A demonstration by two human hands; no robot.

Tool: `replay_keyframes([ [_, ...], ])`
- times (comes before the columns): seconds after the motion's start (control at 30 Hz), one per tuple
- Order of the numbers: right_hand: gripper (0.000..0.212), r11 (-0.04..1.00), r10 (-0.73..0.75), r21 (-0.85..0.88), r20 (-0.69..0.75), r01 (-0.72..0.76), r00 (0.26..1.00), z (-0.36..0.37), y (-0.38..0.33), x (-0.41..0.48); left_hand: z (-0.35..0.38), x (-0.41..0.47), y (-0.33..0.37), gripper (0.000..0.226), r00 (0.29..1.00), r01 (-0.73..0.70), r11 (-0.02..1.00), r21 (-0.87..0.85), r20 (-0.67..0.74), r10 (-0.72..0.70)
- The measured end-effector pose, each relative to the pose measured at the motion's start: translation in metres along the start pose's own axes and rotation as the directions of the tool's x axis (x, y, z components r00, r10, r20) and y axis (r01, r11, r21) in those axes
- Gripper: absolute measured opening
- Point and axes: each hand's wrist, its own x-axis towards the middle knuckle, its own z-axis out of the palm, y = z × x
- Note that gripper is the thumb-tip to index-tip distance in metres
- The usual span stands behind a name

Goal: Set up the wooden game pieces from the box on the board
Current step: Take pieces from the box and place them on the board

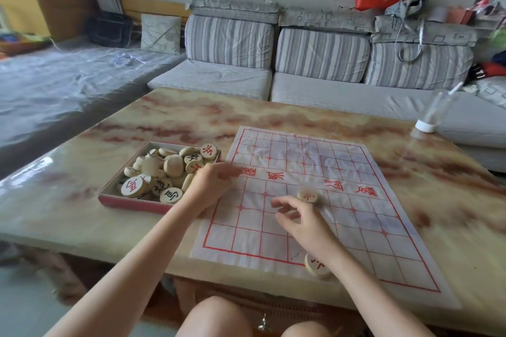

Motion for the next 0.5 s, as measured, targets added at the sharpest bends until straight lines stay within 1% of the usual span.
replay_keyframes([
  [0.17, 0.030, 0.999, -0.046, -0.005, 0.079, 0.047, 0.996, 0.039, -0.026, 0.034, -0.053, -0.017, -0.041, 0.027, 0.988, 0.111, 0.990, 0.092, -0.122, -0.099],
  [0.23, 0.031, 0.998, -0.062, -0.023, 0.096, 0.065, 0.993, 0.052, -0.034, 0.046, -0.063, -0.023, -0.049, 0.029, 0.983, 0.121, 0.980, 0.158, -0.157, -0.096],
  [0.3, 0.032, 0.996, -0.077, -0.039, 0.100, 0.081, 0.992, 0.063, -0.041, 0.058, -0.068, -0.028, -0.051, 0.037, 0.987, 0.126, 0.960, 0.251, -0.129, -0.096],
  [0.33, 0.033, 0.995, -0.081, -0.048, 0.094, 0.086, 0.992, 0.068, -0.043, 0.064, -0.069, -0.030, -0.050, 0.042, 0.988, 0.129, 0.954, 0.270, -0.115, -0.101],
  [0.4, 0.036, 0.993, -0.083, -0.079, 0.078, 0.089, 0.994, 0.078, -0.047, 0.077, -0.069, -0.031, -0.051, 0.049, 0.992, 0.106, 0.955, 0.278, -0.091, -0.083],
  [0.5, 0.045, 0.975, -0.073, -0.203, 0.067, 0.086, 0.995, 0.092, -0.051, 0.094, -0.065, -0.024, -0.055, 0.054, 0.997, 0.062, 0.958, 0.281, -0.057, -0.048],
])
